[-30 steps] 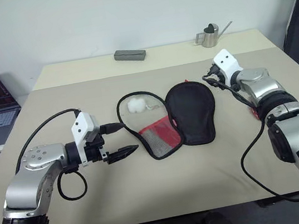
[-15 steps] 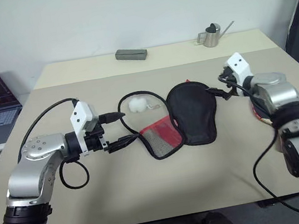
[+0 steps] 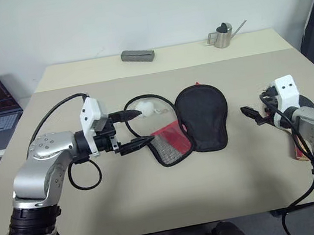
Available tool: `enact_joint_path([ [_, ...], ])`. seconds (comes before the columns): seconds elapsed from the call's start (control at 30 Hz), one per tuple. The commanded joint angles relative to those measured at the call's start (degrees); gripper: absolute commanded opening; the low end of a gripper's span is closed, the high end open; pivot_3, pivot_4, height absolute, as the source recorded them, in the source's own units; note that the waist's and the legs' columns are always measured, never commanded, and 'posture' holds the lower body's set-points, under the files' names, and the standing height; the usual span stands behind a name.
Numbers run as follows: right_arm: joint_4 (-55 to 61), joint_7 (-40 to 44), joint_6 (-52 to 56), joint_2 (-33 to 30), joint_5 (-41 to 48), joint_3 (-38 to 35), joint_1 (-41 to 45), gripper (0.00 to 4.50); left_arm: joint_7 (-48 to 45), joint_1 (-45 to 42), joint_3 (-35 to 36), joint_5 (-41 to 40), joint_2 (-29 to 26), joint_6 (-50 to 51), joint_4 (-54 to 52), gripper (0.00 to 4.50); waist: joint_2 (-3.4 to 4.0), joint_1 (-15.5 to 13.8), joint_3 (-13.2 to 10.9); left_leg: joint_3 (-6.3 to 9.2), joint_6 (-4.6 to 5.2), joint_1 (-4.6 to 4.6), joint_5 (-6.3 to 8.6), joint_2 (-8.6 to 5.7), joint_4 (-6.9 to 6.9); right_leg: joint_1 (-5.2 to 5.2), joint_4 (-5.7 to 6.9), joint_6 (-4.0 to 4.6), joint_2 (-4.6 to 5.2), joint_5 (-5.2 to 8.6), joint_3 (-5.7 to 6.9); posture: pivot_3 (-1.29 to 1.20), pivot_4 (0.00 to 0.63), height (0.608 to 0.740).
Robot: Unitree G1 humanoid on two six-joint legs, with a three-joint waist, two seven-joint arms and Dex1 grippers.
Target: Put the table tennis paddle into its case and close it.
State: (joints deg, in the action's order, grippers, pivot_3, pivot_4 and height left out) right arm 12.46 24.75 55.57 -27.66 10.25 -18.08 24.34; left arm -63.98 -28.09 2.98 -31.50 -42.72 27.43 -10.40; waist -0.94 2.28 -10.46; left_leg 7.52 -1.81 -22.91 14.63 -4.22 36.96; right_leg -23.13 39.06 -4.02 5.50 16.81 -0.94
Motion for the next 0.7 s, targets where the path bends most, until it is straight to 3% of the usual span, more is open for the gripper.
enact_joint_path([
  [0.03,5.88,-5.66,0.92,0.81,-0.76,-4.85,-3.95,4.46,-1.49,-3.81,-1.54,-0.85,0.92,0.00,-0.65,4.50,0.00,-0.32,0.00,-0.03,0.00,0.00,0.00,-0.02,0.00,0.00,0.00,0.00,0.01,0.00,-0.02,0.00,0.150,0.740],
  [0.27,11.68,-12.81,5.19,3.06,-0.39,-11.12,-10.24,4.46,-4.91,-6.94,-4.13,-2.39,3.28,0.97,-1.11,4.50,0.04,-0.38,0.02,-0.04,0.02,0.01,-0.01,-0.01,0.02,0.02,0.04,-0.02,-0.01,-0.01,-0.03,0.00,0.150,0.740],
  [0.47,20.03,-15.42,8.84,8.62,1.10,-11.79,-17.30,4.46,-10.11,-10.07,-6.45,-2.48,4.23,0.45,1.71,4.50,0.06,-0.03,0.04,-0.08,0.04,0.05,-0.01,0.01,0.02,0.03,0.08,0.01,-0.11,-0.03,-0.08,0.00,0.150,0.740],
  [0.7,17.93,-17.08,6.12,9.51,0.15,-11.41,-18.55,4.46,-11.77,-11.82,-8.08,-0.96,5.16,-0.73,3.48,4.50,0.06,0.08,0.05,-0.06,0.14,0.10,-0.03,0.00,0.04,0.08,0.10,0.05,-0.18,-0.14,-0.06,0.00,0.150,0.740],
])
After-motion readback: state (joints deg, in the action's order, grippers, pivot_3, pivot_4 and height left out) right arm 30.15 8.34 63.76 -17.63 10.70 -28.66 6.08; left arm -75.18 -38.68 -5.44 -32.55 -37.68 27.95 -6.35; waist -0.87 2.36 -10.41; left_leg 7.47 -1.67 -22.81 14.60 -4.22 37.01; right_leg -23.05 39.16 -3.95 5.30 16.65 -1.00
